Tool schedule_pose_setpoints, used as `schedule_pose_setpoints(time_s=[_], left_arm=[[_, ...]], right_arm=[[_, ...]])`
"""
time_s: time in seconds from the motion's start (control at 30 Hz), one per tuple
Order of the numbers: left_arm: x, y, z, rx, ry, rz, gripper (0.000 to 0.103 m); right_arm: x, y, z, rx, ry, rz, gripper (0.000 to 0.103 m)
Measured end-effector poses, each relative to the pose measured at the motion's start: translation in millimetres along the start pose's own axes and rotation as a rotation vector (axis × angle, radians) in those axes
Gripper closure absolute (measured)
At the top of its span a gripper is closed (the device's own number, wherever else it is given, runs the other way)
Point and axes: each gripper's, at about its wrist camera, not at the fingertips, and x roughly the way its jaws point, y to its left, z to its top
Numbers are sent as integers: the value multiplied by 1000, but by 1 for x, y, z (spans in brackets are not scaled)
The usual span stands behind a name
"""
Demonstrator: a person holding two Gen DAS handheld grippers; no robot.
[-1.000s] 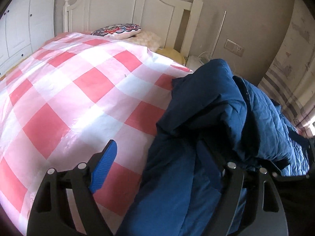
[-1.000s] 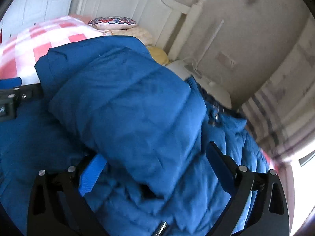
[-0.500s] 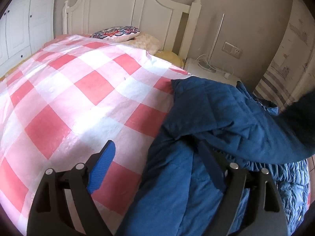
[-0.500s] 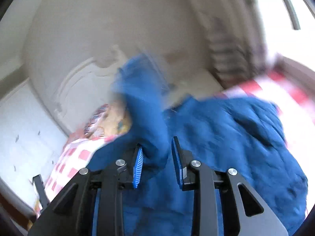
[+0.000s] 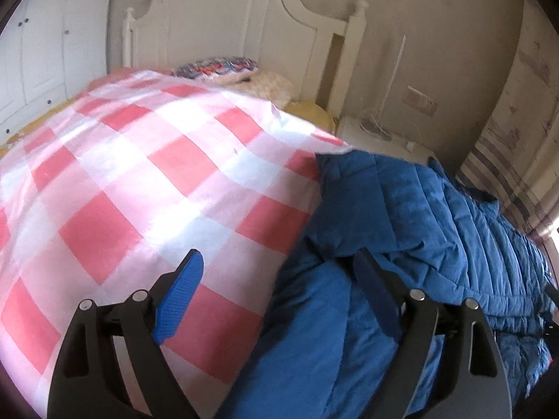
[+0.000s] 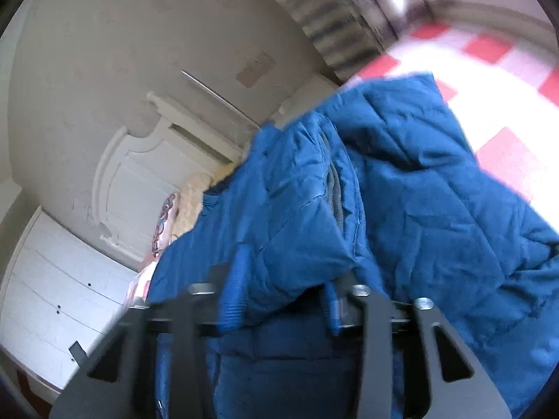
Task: Fold large clothes
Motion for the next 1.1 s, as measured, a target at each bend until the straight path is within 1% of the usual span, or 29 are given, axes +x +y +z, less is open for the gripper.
schedule_pose_setpoints(time_s=[0.03,0.1,0.13,0.23,0.27,0.3,0.37,0.4,0.47,0.5,0.53,0.57,0.6,0.63,0.67,0.7,0.73,0.8,0.83,0.9,0.93,0.97,1.0,1.03,1.1], left_arm=[[-3,3,1,-14,-12,7,16],[-5,9,2,-38,-22,18,15],[-5,12,3,-49,-20,18,14],[-2,14,4,-55,-1,17,14],[-2,13,4,-51,2,17,14],[-2,12,4,-46,2,18,14],[-2,11,3,-37,0,22,14],[-3,11,3,-35,-1,24,14],[-2,10,3,-36,3,25,13],[-1,10,3,-39,5,25,13],[-1,10,3,-41,6,26,13],[0,11,3,-42,7,27,13],[0,10,3,-42,7,29,12],[0,10,3,-40,7,30,11],[0,9,2,-35,7,31,11],[0,8,2,-32,7,31,11],[0,8,2,-28,7,32,11],[-1,7,2,-28,6,30,11],[-1,8,2,-31,4,27,11],[-1,8,3,-37,5,23,11],[-3,8,4,-37,3,30,11],[-5,7,7,-38,2,35,11],[-9,7,10,-40,-4,31,11],[-14,4,15,-43,-12,20,11],[-24,-9,30,-24,-20,-34,9]], right_arm=[[-10,9,0,-42,-33,8,78],[-31,29,-4,-121,-79,11,79],[-38,35,-7,-139,-87,2,79],[-46,32,-15,-150,-68,-49,79],[-43,24,-18,-149,-45,-88,79],[-39,14,-21,-120,-22,-117,79],[-33,-3,-27,-34,23,-118,79],[-32,-6,-28,-15,38,-123,78],[-40,-8,-30,24,35,-175,75],[-46,-7,-29,28,23,-200,74],[-59,-2,-26,19,-32,-276,73],[-71,5,-23,-3,-94,-334,73],[-78,10,-22,-33,-143,-361,72],[-86,27,-18,-119,-209,-365,72],[-83,40,-14,-192,-213,-364,72],[-75,56,-13,-277,-200,-375,72],[-68,64,-14,-336,-188,-380,72],[-39,82,-15,-468,-118,-378,71],[-24,85,-14,-501,-79,-398,70],[1,80,-14,-531,-14,-440,70],[19,70,-14,-535,36,-481,70],[30,61,-15,-536,70,-499,69],[33,56,-15,-542,68,-491,69],[33,52,-18,-557,48,-479,68],[35,52,-19,-558,49,-478,66]])
